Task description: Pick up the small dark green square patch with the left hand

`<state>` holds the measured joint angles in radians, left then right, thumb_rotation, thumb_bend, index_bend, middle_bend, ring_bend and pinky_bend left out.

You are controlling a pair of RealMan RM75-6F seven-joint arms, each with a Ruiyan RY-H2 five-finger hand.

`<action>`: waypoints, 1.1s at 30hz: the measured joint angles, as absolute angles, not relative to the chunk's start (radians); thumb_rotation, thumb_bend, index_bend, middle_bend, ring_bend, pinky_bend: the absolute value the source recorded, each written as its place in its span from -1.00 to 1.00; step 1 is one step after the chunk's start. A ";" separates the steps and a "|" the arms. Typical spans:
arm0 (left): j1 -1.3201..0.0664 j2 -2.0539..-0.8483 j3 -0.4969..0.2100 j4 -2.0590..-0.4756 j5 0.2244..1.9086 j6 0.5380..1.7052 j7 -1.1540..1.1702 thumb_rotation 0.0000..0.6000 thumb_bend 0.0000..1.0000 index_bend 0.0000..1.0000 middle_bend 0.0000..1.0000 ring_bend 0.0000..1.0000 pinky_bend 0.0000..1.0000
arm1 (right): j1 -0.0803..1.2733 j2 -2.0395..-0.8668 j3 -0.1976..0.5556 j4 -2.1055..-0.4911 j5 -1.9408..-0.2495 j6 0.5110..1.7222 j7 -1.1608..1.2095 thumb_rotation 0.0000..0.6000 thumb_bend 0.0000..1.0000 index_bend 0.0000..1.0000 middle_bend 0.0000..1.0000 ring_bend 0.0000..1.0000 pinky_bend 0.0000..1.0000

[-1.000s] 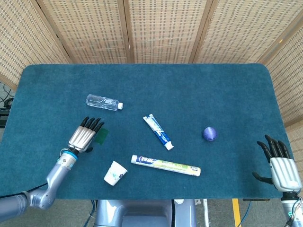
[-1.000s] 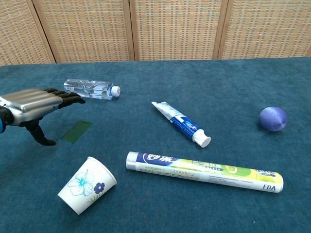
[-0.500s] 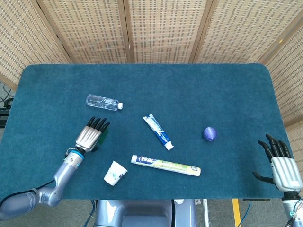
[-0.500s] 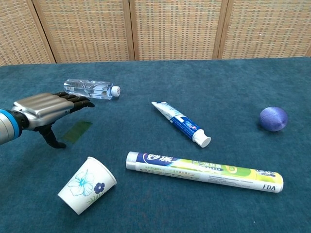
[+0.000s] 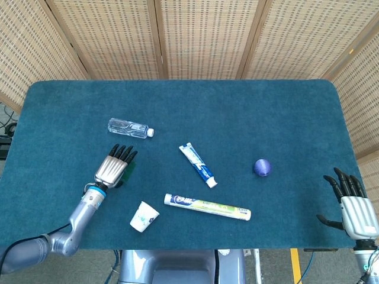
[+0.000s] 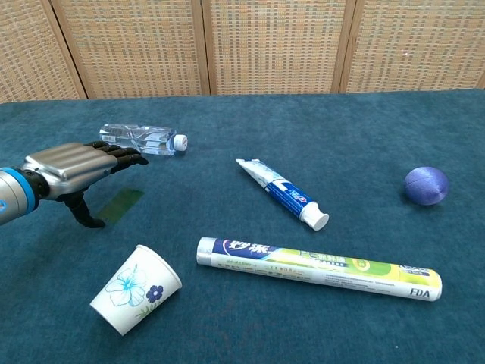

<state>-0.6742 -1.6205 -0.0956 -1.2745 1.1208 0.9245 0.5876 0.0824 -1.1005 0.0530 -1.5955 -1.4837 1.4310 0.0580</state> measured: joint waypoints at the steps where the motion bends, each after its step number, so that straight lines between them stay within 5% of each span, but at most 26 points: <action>1: -0.676 -1.621 -0.096 -1.272 1.118 0.923 0.588 1.00 -0.56 -1.00 -1.00 -1.00 -1.00 | 0.083 -1.101 0.053 -1.596 -1.483 1.431 0.058 1.00 -0.74 -0.75 -1.00 -1.00 -1.00; 12: -0.687 -1.641 -0.090 -1.237 1.103 0.913 0.596 1.00 -0.52 -1.00 -1.00 -1.00 -1.00 | 0.082 -1.100 0.055 -1.596 -1.479 1.431 0.061 1.00 -0.74 -0.75 -1.00 -1.00 -1.00; 33: -0.693 -1.702 -0.122 -1.144 1.142 0.993 0.555 1.00 0.20 -1.00 -1.00 -1.00 -1.00 | 0.078 -1.094 0.054 -1.600 -1.486 1.441 0.075 1.00 -0.74 -0.75 -1.00 -1.00 -1.00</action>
<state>-0.6932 -1.7022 -0.1225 -1.1436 1.1417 0.9930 0.5547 0.0778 -1.0935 0.0539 -1.6003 -1.4861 1.4407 0.0746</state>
